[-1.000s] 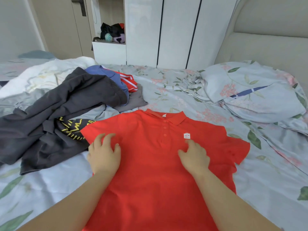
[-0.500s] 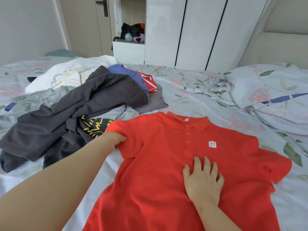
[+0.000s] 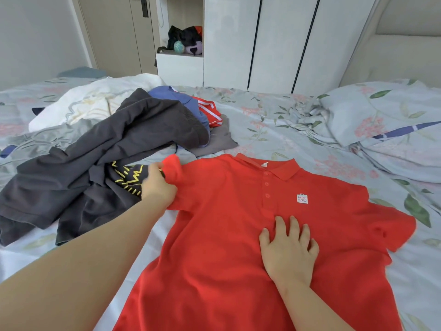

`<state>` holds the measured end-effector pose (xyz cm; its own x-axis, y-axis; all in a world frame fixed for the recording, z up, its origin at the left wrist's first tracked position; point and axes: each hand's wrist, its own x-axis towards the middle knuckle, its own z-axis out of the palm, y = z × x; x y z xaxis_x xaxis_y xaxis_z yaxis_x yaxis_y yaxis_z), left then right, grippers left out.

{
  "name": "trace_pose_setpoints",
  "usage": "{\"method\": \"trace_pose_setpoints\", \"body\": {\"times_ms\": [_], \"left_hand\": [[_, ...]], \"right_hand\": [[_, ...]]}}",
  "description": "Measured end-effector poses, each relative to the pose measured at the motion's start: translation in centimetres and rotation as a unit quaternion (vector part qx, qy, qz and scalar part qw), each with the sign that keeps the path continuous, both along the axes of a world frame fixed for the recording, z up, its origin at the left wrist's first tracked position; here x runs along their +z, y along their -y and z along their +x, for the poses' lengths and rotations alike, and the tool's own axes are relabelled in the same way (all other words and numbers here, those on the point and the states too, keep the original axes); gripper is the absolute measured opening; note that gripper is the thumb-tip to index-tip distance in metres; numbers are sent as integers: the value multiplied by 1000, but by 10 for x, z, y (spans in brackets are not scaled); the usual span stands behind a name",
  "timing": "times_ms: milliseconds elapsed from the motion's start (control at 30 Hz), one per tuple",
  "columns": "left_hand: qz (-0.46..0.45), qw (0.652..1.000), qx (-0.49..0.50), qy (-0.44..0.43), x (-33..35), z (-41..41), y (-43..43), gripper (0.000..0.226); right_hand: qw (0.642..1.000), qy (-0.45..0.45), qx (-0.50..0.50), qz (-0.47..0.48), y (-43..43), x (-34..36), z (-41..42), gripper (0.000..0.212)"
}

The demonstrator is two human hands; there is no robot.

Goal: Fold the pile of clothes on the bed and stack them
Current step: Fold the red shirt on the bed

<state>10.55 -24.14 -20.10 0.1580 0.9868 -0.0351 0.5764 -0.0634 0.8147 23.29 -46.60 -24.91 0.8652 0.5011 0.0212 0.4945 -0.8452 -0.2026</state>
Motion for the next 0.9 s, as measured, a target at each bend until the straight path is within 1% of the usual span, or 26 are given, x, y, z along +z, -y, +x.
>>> {"method": "trace_pose_setpoints", "body": {"times_ms": [33, 67, 100, 133, 200, 267, 367, 500, 533, 600, 667, 733, 800, 867, 900], "left_hand": [[52, 998, 21, -5, 1, -6, -4, 56], [76, 996, 44, -9, 1, -13, -9, 54], [66, 996, 65, -9, 1, -19, -12, 54], [35, 997, 72, -15, -2, -25, -13, 58], [3, 999, 35, -40, -8, -31, -7, 69], [23, 998, -28, -42, -14, -31, 9, 71], [32, 996, -76, -31, -22, -36, 42, 70], [35, 990, -120, -66, -32, -65, 92, 76], [22, 991, -119, -59, -32, -73, 102, 79], [-27, 993, -117, -12, -25, -90, 126, 83], [-79, 988, -127, 43, -21, -106, 147, 81], [-112, 983, -126, 66, -20, -121, 163, 72], [-144, 980, -112, 80, -13, -134, 171, 51], [-181, 974, -122, 56, 1, -144, 177, 27], [-195, 971, -138, 26, 9, -148, 180, 21]], "right_hand": [[1000, 1, 1, 1, 0, 0, 0, 56], [1000, 2, 1, 2, 0, -1, 0, 56], [1000, 1, 2, 2, 0, -1, 1, 56], [1000, -2, 3, 2, 0, -1, 2, 56], [1000, -17, 8, 2, 1, 0, 3, 56], [999, -48, 22, 8, 4, 4, 5, 56], [989, -130, 68, 14, 16, 18, 10, 58], [959, -250, 131, 28, 57, 40, 5, 60], [951, -273, 143, 37, 73, 45, 0, 60], [939, -305, 154, 50, 108, 52, -10, 57], [939, -307, 144, 58, 142, 55, -19, 53], [955, -268, 102, 81, 168, 55, -26, 53], [971, -210, 25, 114, 189, 53, -31, 58], [974, -184, -52, 119, 207, 53, -36, 63], [970, -193, -80, 124, 215, 51, -38, 64]]}}
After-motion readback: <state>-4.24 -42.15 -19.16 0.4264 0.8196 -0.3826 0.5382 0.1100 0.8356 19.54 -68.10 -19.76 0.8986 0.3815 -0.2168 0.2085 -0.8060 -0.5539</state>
